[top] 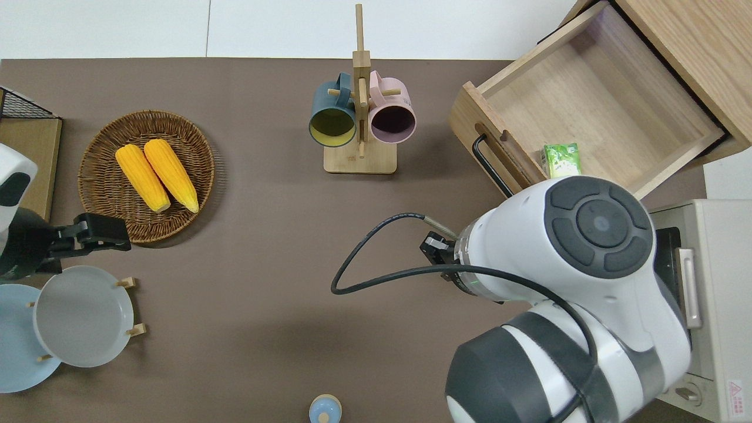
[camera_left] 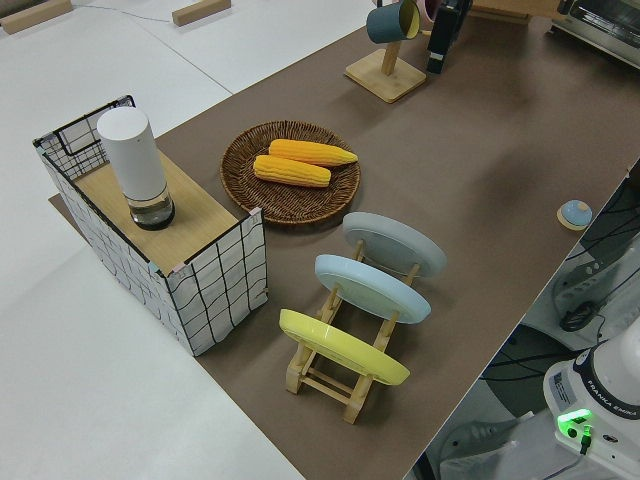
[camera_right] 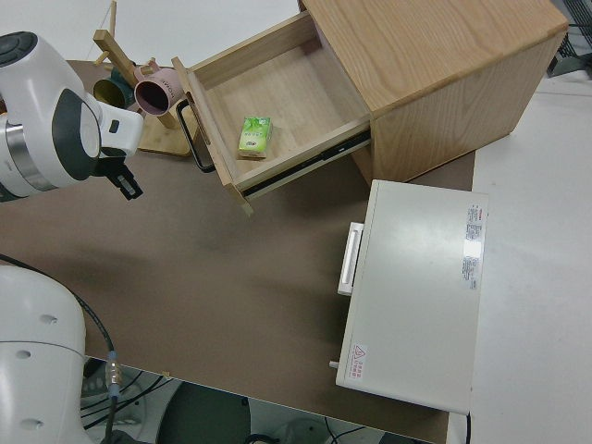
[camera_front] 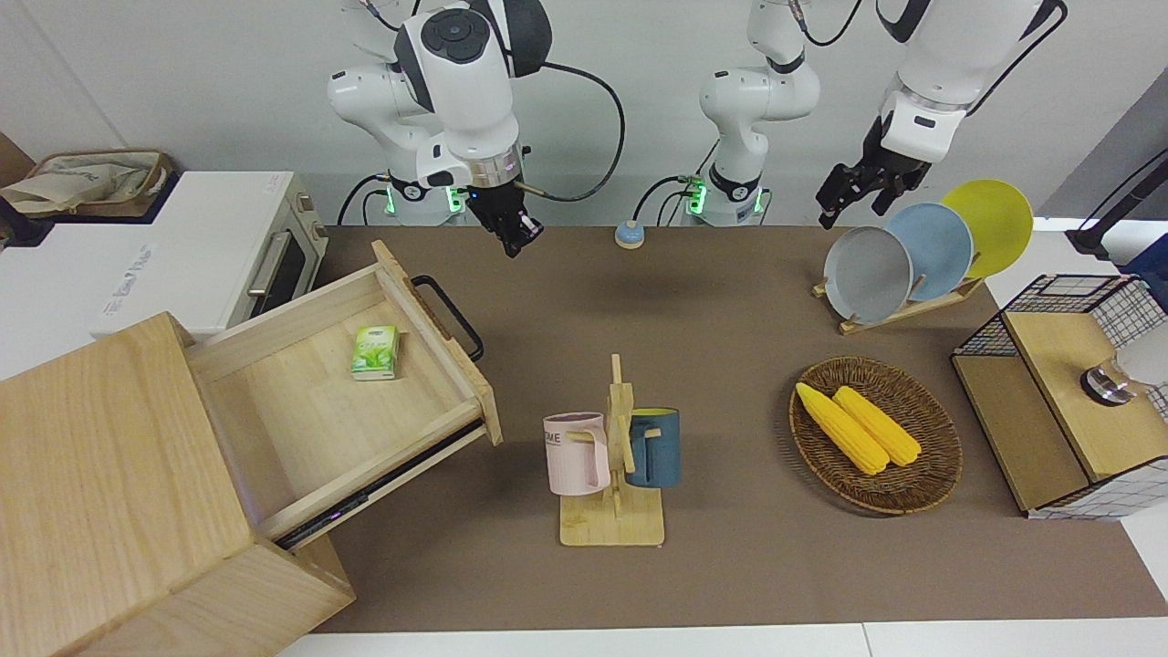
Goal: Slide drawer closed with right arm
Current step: 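Move the right gripper toward the drawer's front panel near its handle, then push the drawer front away from the robot with the right gripper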
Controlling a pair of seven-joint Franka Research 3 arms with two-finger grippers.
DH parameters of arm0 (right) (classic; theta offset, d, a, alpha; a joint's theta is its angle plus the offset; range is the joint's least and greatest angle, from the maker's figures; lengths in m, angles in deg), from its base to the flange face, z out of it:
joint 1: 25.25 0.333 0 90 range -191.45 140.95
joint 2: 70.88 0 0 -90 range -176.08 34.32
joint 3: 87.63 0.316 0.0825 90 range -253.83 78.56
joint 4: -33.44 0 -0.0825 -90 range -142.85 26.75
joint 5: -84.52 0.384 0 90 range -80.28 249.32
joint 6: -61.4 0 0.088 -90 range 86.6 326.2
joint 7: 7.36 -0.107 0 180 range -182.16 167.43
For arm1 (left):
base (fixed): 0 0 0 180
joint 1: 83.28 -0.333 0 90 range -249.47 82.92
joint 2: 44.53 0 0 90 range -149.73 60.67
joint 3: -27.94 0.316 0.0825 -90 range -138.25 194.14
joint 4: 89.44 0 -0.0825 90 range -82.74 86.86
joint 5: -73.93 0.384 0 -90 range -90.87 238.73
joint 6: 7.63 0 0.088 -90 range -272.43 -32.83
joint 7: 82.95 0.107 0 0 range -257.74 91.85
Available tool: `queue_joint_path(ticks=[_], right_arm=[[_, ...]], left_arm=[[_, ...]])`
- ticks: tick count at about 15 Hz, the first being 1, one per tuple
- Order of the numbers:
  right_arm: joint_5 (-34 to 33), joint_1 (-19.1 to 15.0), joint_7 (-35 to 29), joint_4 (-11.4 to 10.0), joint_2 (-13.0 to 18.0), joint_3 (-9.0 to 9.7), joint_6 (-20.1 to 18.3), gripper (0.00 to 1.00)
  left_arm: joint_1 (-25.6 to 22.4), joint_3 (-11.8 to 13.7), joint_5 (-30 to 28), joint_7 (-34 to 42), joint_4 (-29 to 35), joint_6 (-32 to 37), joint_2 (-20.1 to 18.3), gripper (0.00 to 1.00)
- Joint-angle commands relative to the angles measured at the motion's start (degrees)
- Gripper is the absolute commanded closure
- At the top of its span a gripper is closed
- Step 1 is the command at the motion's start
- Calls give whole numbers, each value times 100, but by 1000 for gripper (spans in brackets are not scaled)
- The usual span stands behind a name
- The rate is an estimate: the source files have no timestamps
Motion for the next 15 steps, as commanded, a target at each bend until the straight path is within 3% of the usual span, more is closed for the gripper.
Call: queue_joint_path(ticks=[1, 3, 9, 15], right_arm=[[29, 60, -417, -102, -263, -39, 550, 1000], [-112, 271, -558, -68, -483, -293, 692, 1000], [-191, 394, -602, 20, -756, -768, 983, 1000], [-481, 395, -848, 205, -879, -830, 992, 1000]], left_arm=[[7, 25, -5, 51, -21, 89, -48, 7], [7, 25, -5, 51, -21, 89, -48, 7], [7, 25, -5, 51, -21, 98, -48, 7], [7, 25, -5, 51, -21, 89, -48, 7]])
